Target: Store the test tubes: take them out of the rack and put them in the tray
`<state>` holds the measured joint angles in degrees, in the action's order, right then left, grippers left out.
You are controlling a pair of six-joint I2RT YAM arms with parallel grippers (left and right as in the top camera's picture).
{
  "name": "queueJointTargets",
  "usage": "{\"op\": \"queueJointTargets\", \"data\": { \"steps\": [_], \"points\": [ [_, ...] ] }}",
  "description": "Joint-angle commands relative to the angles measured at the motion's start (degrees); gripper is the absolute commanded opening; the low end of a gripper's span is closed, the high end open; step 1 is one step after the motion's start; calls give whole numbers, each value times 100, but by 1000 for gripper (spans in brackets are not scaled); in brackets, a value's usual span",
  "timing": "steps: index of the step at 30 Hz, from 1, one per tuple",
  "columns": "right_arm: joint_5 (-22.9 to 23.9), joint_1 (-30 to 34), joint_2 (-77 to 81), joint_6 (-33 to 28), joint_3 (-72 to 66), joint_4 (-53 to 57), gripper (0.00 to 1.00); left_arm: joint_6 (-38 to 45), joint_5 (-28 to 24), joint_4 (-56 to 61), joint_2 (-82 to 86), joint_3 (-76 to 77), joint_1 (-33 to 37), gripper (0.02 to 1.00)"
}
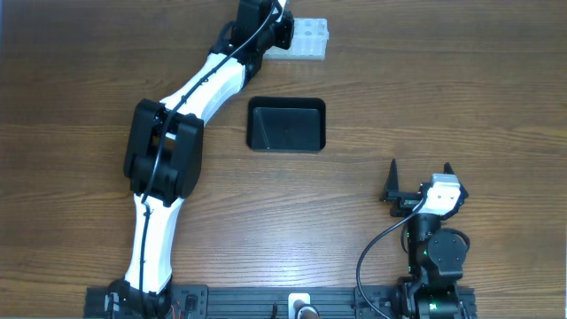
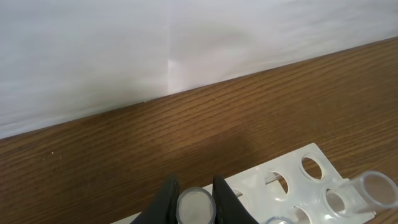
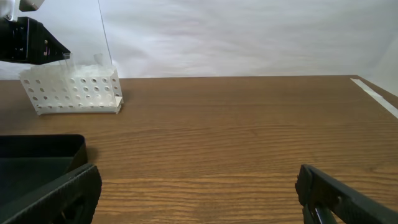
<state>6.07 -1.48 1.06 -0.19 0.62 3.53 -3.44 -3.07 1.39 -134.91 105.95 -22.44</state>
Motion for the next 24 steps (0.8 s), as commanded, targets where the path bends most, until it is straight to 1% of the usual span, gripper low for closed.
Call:
{"op": "queueJointTargets", "data": {
  "steps": [1,9,13,19,24],
  "points": [
    [-24,42,-4,15,-33,22,991,42,-57,66,-173,15,4,97],
    [-24,42,-4,15,-33,22,991,42,-59,79,-107,94,-9,82],
    [-24,42,-4,15,-33,22,993,48,-55,79,186,197,-55,75],
    [-24,42,-4,15,-33,24,991,195,15,63,1043,289,-98,77],
    [-24,42,-4,15,-35,22,993,651,120,-2,1993,289,-92,75]
  ]
}}
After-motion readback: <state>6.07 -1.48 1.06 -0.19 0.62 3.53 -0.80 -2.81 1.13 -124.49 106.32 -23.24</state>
